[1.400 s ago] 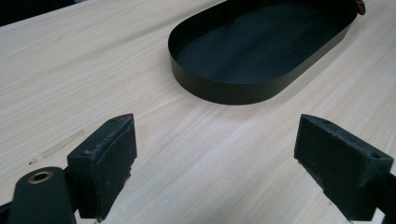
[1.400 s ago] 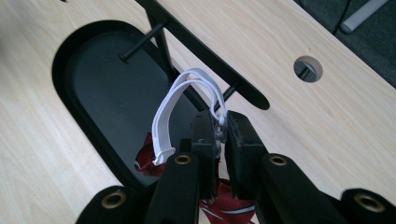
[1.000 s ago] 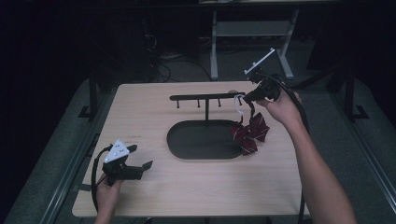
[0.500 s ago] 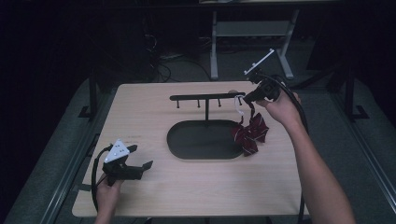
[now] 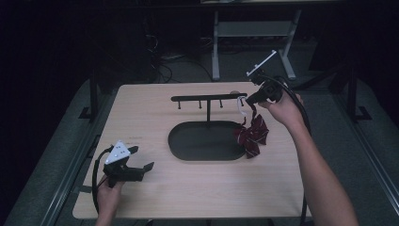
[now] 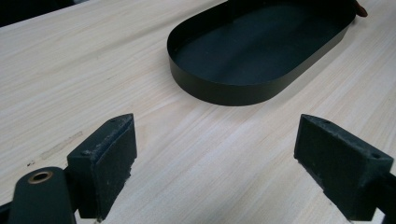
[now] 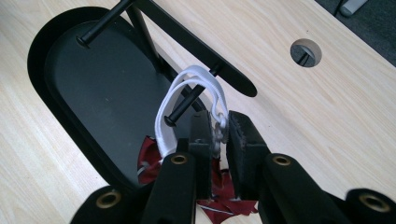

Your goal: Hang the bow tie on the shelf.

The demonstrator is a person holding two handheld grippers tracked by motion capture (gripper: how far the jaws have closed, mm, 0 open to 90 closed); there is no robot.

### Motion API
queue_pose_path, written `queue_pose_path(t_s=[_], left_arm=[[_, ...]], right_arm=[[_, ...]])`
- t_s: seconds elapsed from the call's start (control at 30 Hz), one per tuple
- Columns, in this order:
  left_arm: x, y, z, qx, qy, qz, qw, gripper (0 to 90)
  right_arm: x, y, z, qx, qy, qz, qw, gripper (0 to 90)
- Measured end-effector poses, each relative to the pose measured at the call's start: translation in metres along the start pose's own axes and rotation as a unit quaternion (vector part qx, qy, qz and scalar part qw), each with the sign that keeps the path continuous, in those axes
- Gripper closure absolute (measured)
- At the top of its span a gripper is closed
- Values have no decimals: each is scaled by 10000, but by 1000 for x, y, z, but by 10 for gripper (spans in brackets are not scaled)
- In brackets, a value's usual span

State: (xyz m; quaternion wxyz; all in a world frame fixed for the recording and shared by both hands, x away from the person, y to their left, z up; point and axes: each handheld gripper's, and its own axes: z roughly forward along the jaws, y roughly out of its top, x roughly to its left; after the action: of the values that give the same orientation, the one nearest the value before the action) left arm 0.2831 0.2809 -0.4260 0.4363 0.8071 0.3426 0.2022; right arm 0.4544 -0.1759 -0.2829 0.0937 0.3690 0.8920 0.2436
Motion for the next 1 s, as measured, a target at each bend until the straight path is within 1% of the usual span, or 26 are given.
queue_pose_path(t_s=[0.27, 0.53, 0.57, 0.63, 0.7, 0.77, 1.0], left_arm=[[-1, 0, 0, -6, -4, -5, 10000, 130], [-1, 0, 0, -3, -3, 22, 10000, 130], [-1, 0, 1, -19, -2, 20, 10000, 130], [-1, 0, 1, -21, -3, 18, 10000, 130], [-1, 0, 0, 1, -3, 24, 10000, 130], [-1, 0, 0, -7, -2, 14, 10000, 130], [0, 0, -1, -19, 0, 2, 10000, 130]], right_arm=[[0, -1, 0, 8, 10, -30, 10000, 785], [-2, -4, -1, 8, 58, 0, 10000, 771], [-2, -3, -1, -14, 86, 7, 10000, 763], [-1, -2, -1, -11, 65, -19, 10000, 749], [0, -1, -1, -13, 76, 7, 10000, 749], [1, 2, -1, -25, 54, -60, 10000, 752], [3, 6, 0, 9, 43, -33, 10000, 757]])
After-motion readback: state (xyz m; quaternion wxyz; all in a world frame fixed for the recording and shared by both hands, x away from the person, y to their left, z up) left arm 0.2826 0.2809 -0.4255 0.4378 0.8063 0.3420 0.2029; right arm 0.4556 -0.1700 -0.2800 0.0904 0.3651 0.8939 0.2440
